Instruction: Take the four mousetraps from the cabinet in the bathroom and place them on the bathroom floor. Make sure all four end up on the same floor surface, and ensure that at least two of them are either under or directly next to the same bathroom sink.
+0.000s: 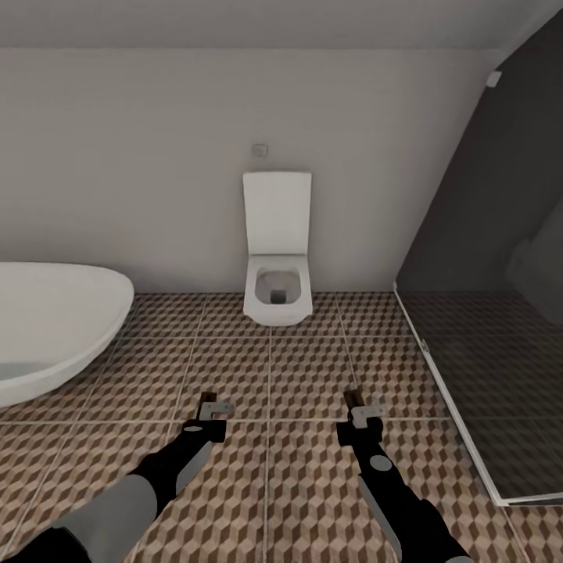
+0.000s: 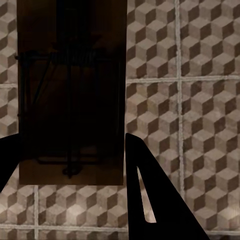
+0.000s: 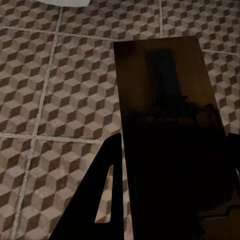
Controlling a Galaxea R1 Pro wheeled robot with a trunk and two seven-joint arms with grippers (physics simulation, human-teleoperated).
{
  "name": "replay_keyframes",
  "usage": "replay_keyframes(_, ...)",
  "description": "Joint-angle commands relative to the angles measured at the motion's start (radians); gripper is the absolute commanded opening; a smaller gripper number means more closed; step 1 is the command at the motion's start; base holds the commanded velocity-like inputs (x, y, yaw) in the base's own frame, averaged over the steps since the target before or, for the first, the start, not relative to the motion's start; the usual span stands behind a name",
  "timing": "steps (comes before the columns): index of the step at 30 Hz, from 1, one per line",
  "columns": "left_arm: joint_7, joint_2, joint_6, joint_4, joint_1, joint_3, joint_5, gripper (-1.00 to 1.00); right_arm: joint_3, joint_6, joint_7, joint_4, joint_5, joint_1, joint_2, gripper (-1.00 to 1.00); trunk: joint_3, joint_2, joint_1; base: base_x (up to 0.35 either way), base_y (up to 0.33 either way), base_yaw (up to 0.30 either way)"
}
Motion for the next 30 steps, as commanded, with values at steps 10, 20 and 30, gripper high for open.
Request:
replay_keyframes(10,0.005,0.001,0.004,-0.002,-0.001,-0.006,0.003,-1.0,0.004,0.004,-0.005,-0.002,-0.009,-0.001,-0.001,-1.0,-0.048,-0.071,0.038,0.0,0.0,0.0)
replay_keyframes(20,0.006,0.001,0.004,-0.001,-0.001,-0.006,0.003,-1.0,0.005,0.004,-0.005,-0.002,-0.009,-0.001,-0.001,-1.0,-0.096,-0.141,0.077,0.0,0.0,0.0)
replay_keyframes(30,0.006,0.001,0.004,0.0,-0.001,-0.006,0.003,-1.0,0.005,0.004,-0.005,-0.002,-0.009,-0.001,-0.001,-1.0,-0.143,-0.211,0.115,0.0,0.0,0.0)
